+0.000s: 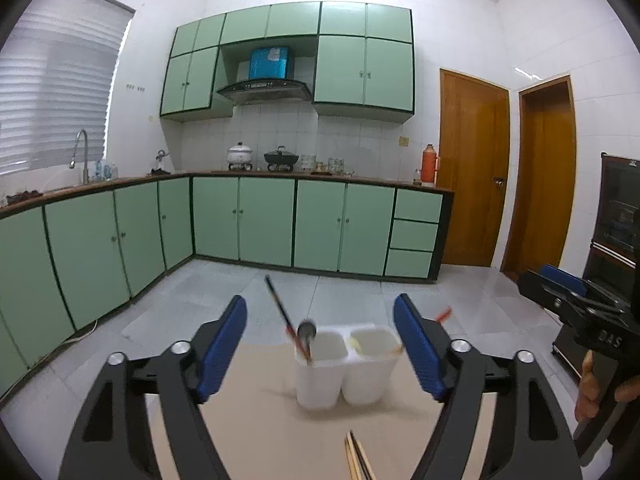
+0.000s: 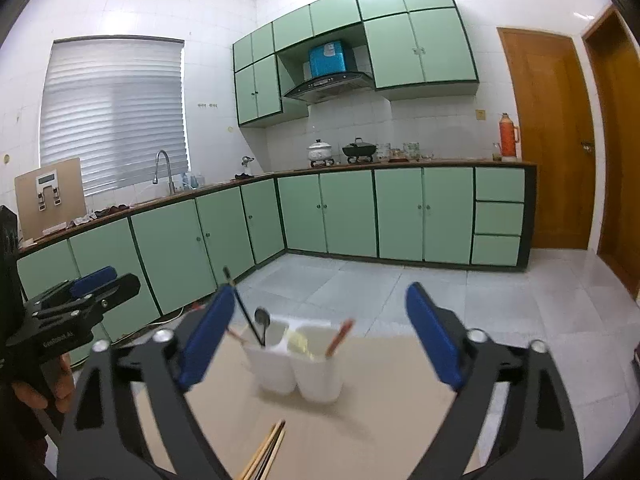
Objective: Organize utensils
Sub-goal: 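Open both tools and move them back over the chopsticks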
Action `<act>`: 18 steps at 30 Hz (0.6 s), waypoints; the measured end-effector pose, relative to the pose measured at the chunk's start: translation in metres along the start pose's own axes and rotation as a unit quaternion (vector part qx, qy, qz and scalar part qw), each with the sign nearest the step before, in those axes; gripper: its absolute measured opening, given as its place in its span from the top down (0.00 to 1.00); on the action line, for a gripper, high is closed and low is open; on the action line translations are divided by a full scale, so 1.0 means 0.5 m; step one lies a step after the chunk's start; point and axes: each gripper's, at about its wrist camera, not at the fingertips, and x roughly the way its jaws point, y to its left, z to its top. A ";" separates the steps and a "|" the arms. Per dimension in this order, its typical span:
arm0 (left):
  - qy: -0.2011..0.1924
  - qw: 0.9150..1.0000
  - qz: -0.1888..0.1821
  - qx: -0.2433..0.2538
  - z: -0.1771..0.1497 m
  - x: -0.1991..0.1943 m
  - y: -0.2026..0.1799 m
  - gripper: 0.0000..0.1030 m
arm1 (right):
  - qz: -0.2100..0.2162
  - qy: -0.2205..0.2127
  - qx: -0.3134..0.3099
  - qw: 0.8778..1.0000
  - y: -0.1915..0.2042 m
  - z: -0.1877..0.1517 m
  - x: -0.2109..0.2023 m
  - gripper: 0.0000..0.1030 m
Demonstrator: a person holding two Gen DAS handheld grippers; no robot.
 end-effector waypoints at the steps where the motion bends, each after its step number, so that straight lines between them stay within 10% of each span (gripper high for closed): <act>1: 0.006 1.000 0.001 -0.003 -0.011 -0.008 0.001 0.20 | -0.001 0.001 0.004 1.000 0.001 -0.011 -0.008 0.11; 18: 0.083 0.996 0.009 0.009 -0.242 -0.092 -0.011 0.11 | -0.031 0.068 0.061 0.995 0.027 -0.235 -0.091 0.05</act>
